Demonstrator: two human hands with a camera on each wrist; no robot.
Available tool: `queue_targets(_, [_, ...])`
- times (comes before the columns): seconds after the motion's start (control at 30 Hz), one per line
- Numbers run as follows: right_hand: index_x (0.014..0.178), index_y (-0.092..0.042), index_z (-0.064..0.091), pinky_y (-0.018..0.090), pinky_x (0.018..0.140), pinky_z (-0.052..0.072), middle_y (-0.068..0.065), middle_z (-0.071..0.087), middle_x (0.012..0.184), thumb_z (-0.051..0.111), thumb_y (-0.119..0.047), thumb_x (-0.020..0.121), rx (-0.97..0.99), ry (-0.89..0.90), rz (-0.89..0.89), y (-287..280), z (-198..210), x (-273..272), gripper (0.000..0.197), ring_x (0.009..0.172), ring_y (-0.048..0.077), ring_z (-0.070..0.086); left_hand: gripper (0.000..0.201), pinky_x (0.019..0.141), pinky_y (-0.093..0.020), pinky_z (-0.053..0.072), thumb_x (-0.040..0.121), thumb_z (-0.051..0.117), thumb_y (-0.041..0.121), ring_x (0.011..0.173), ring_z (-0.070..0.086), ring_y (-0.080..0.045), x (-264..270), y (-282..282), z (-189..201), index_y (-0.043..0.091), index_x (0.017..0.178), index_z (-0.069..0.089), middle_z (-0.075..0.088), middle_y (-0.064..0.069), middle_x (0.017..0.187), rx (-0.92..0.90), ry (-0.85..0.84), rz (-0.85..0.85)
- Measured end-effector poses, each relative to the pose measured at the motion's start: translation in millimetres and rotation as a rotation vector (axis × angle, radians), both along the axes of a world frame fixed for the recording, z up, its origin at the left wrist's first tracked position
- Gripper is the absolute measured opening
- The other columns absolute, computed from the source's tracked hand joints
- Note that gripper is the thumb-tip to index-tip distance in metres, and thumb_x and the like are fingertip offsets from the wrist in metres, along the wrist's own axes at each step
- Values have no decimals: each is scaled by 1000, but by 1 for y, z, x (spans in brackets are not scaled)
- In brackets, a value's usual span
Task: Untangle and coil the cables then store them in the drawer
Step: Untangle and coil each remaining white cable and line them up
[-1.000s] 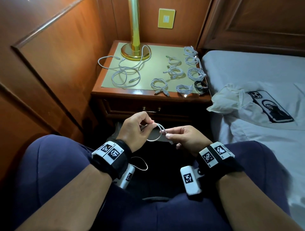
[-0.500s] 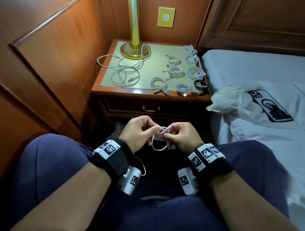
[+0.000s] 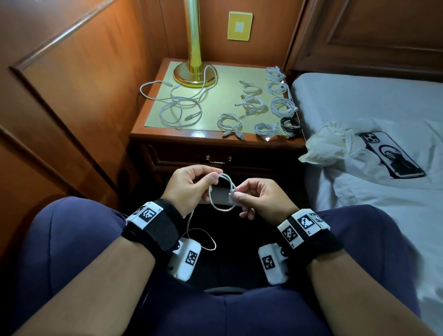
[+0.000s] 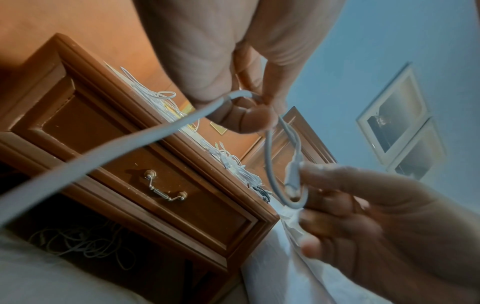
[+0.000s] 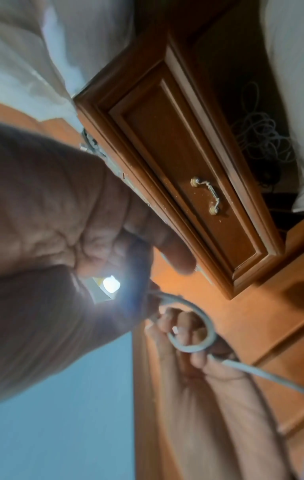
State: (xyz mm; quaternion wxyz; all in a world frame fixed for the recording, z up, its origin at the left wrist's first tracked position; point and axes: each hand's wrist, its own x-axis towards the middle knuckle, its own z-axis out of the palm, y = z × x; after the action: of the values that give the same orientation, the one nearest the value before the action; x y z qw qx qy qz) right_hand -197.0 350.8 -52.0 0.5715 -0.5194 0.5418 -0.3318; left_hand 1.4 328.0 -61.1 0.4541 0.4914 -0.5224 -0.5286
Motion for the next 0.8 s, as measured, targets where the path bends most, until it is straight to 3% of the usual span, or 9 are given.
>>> queue_targets(0.07, [80, -9, 64, 34, 61, 58, 7, 64, 69, 74, -12, 87, -93, 163, -54, 0, -4, 2, 12, 56, 17, 60, 11, 49, -20, 49, 96, 63, 7, 49, 54, -12, -2, 2, 1, 11, 96, 73, 65, -1, 75, 11, 15, -49])
queue_targets(0.13, [74, -14, 61, 27, 58, 52, 3, 65, 69, 74, -19, 84, -181, 374, -102, -1, -9, 3, 18, 58, 13, 59, 11, 49, -20, 49, 96, 62, 3, 49, 54, -13, -4, 4, 2, 9, 96, 72, 61, -6, 76, 0, 9, -102])
queue_targets(0.2, [74, -13, 59, 29, 57, 51, 5, 67, 68, 72, -24, 83, -193, 443, -151, -2, -13, 3, 19, 59, 17, 62, 11, 49, -21, 50, 95, 64, 1, 48, 55, -15, -6, 5, 2, 9, 94, 72, 58, -10, 77, -35, -20, -133])
queue_targets(0.33, [88, -20, 60, 45, 63, 59, 8, 70, 82, 70, -17, 83, -155, 265, -194, -3, -17, 2, 12, 65, 32, 69, 13, 53, -22, 51, 92, 67, 1, 51, 57, -17, -8, 5, 1, 13, 91, 72, 57, -3, 74, -88, -114, -134])
queue_targets(0.4, [102, -21, 65, 39, 59, 59, 8, 69, 96, 69, -8, 86, -110, 180, -146, -2, -13, 3, 21, 64, 26, 69, 13, 53, -20, 51, 92, 68, 1, 54, 57, -11, -7, 5, 0, 13, 90, 72, 57, -4, 78, -121, -150, -121])
queue_targets(0.47, [104, -19, 70, 30, 57, 55, 12, 69, 104, 66, -3, 88, -90, 116, -114, -2, -9, 4, 23, 64, 20, 67, 13, 54, -23, 53, 91, 70, 3, 61, 58, -8, -5, 4, -1, 15, 90, 73, 58, -2, 81, -172, -185, -102])
queue_targets(0.57, [101, -20, 74, 29, 58, 56, -2, 61, 123, 59, -5, 95, -88, 38, -88, -3, -5, 4, 22, 68, 21, 66, 14, 56, -31, 57, 91, 71, 6, 68, 58, -8, -1, 1, -2, 19, 89, 75, 59, 4, 80, -218, -215, -74])
queue_targets(0.67, [106, -18, 74, 31, 63, 56, 2, 73, 109, 52, -9, 101, -56, 11, 15, -2, -5, 3, 24, 71, 18, 68, 14, 54, -24, 52, 90, 71, 5, 58, 58, -7, 3, 0, 2, 18, 90, 76, 61, 1, 83, -271, -241, -76])
queue_targets(0.8, [107, -16, 74, 28, 79, 56, 1, 77, 99, 59, -13, 99, -90, 93, 104, -1, -6, -1, 18, 88, 18, 73, 11, 74, -13, 51, 87, 74, 4, 82, 67, -9, 5, 0, 5, 14, 90, 78, 67, 9, 90, -448, -369, -98])
